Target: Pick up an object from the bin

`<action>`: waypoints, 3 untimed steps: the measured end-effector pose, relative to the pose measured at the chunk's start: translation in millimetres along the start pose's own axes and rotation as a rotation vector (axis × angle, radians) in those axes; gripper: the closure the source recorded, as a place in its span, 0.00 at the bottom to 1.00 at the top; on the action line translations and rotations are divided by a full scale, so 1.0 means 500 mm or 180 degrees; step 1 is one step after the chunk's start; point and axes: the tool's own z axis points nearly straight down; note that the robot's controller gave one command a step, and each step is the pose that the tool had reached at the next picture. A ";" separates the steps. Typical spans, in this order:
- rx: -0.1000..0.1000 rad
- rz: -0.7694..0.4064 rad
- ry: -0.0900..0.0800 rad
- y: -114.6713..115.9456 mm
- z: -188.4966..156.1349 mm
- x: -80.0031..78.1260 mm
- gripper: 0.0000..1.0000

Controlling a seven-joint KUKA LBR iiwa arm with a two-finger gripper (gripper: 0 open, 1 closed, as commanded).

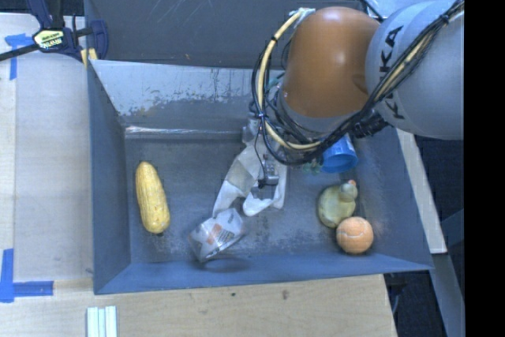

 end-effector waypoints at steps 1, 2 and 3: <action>-0.0001 0.0005 -0.0027 -0.001 -0.009 -0.003 0.00; -0.0001 -0.0161 -0.0044 0.000 0.062 0.008 0.00; 0.0002 -0.0600 -0.0023 0.007 0.140 0.025 0.00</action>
Offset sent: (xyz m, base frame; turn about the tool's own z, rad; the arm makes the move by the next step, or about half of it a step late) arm -0.0175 0.0002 -0.0852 -0.1188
